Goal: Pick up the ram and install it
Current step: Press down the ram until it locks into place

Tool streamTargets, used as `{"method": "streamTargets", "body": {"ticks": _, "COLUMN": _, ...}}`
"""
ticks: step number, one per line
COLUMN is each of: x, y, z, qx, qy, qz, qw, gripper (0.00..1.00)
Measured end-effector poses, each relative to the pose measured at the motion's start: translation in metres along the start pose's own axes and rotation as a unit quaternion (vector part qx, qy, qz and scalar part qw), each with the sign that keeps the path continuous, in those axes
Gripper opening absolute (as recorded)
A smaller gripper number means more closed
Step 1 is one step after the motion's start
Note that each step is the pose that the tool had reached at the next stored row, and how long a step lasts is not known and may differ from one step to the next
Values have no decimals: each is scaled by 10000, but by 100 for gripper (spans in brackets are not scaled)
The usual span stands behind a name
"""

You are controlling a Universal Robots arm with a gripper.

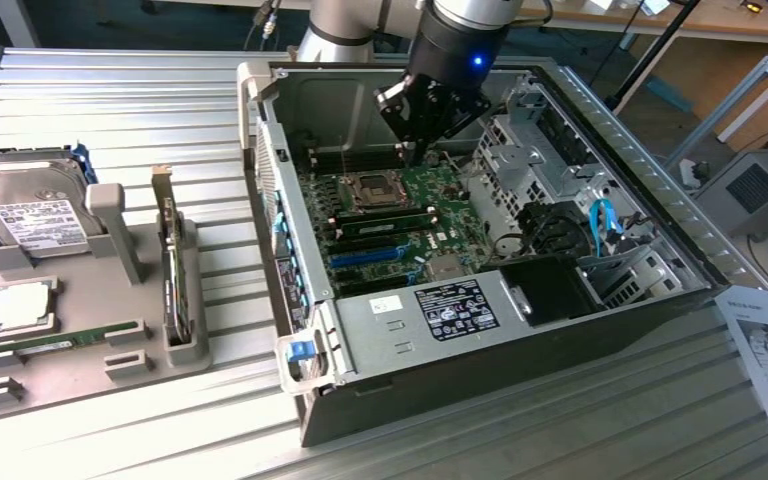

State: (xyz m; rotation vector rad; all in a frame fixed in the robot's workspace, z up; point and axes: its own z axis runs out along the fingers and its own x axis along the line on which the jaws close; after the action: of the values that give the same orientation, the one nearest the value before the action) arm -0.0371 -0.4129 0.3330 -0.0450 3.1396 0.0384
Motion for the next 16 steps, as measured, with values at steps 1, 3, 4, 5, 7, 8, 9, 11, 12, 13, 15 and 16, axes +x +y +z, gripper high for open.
{"method": "streamTargets", "body": {"ticks": 1, "x": 0, "y": 0, "z": 0, "qx": 0, "qy": 0, "qz": 0, "qw": 10000, "gripper": 11}}
{"method": "streamTargets", "body": {"ticks": 3, "x": 0, "y": 0, "z": -7, "qx": 0, "qy": 0, "qz": 0, "qw": 10000, "gripper": 11}}
{"method": "streamTargets", "body": {"ticks": 4, "x": 0, "y": 0, "z": -8, "qx": 0, "qy": 0, "qz": 0, "qw": 10000, "gripper": 11}}
{"method": "streamTargets", "body": {"ticks": 5, "x": 0, "y": 0, "z": -10, "qx": -1, "qy": 0, "qz": 0, "qw": 10000, "gripper": 11}}
{"method": "streamTargets", "body": {"ticks": 7, "x": 0, "y": 1, "z": -20, "qx": 1, "qy": 1, "qz": 0, "qw": 10000, "gripper": 11}}
{"method": "streamTargets", "body": {"ticks": 8, "x": 0, "y": 1, "z": -29, "qx": 1, "qy": 0, "qz": 0, "qw": 10000, "gripper": 11}}
{"method": "streamTargets", "body": {"ticks": 9, "x": 0, "y": 1, "z": -37, "qx": 1, "qy": 0, "qz": 0, "qw": 10000, "gripper": 11}}
{"method": "streamTargets", "body": {"ticks": 11, "x": 0, "y": 1, "z": -55, "qx": 0, "qy": 0, "qz": 0, "qw": 10000, "gripper": 11}}
{"method": "streamTargets", "body": {"ticks": 12, "x": 0, "y": 1, "z": -62, "qx": 0, "qy": 0, "qz": 0, "qw": 10000, "gripper": 11}}
{"method": "streamTargets", "body": {"ticks": 13, "x": 0, "y": 2, "z": -71, "qx": 0, "qy": 0, "qz": 0, "qw": 10000, "gripper": 11}}
{"method": "streamTargets", "body": {"ticks": 15, "x": 0, "y": 2, "z": -80, "qx": 0, "qy": 0, "qz": 0, "qw": 10000, "gripper": 11}}
{"method": "streamTargets", "body": {"ticks": 16, "x": 0, "y": 2, "z": -90, "qx": 0, "qy": 0, "qz": 0, "qw": 10000, "gripper": 11}}
